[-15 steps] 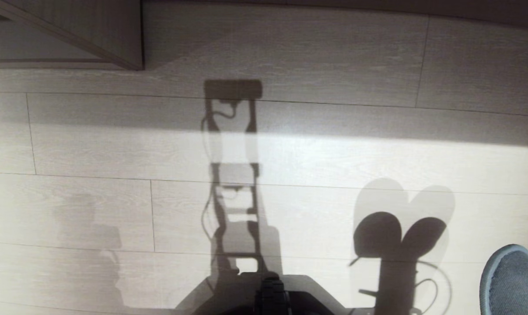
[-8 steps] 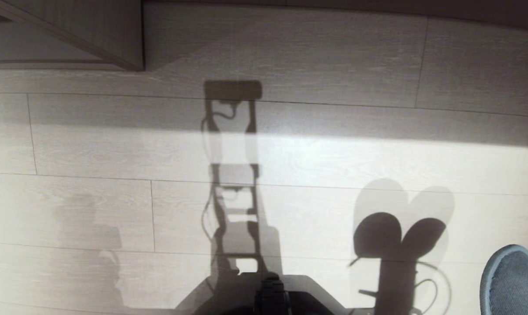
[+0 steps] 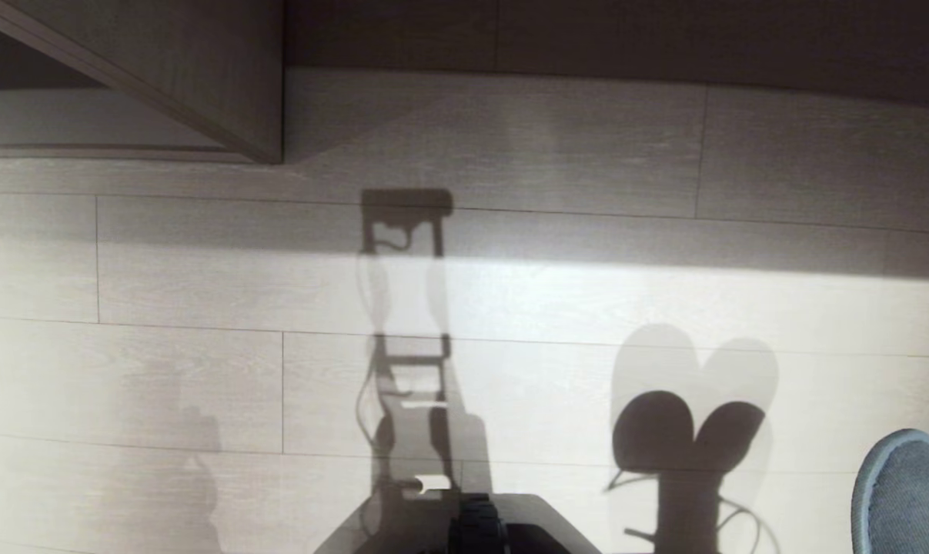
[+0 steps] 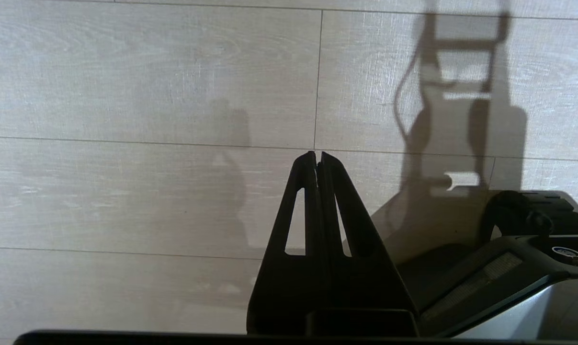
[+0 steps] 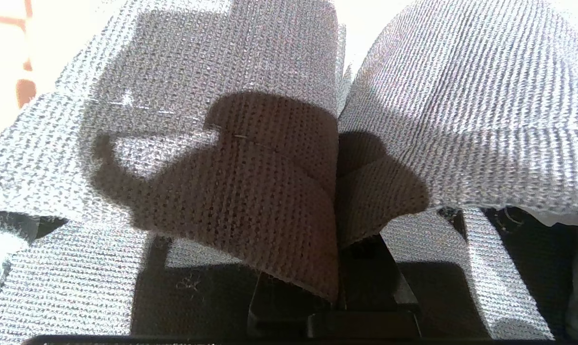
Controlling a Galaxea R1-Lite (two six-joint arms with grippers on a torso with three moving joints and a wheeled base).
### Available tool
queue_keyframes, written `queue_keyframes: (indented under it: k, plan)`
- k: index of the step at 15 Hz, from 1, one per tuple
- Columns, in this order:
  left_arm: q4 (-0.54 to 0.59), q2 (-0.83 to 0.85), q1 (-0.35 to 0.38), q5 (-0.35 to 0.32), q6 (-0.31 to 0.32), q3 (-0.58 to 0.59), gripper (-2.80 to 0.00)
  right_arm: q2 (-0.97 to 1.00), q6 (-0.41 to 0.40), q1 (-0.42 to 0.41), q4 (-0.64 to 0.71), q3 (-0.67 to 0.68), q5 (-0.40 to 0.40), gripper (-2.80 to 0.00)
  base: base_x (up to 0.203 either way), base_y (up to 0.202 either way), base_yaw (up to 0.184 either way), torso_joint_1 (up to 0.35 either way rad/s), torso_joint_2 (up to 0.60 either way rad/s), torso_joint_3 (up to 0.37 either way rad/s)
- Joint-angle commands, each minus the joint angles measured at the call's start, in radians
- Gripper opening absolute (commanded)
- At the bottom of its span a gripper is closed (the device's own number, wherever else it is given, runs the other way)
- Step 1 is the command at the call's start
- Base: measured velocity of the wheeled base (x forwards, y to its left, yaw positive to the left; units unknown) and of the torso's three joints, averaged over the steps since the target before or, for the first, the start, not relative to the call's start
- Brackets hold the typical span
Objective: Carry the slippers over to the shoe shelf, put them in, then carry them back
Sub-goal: Place the slippers into the shoe cabinet
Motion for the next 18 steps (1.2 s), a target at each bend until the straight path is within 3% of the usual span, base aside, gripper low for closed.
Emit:
queue_keyframes:
  k: [1,18]
  plan:
    - [0.000,0.000,0.000,0.000,0.000,0.002,-2.80,0.000,0.000,0.000,-0.001,0.002,0.001,-2.80,0.000,0.000,0.000,0.000,0.00,0.203]
    - [0.001,0.001,0.002,0.000,-0.003,0.002,-2.80,0.000,-0.009,0.000,-0.001,0.002,0.000,-2.80,0.000,0.000,0.000,0.002,0.00,0.205]
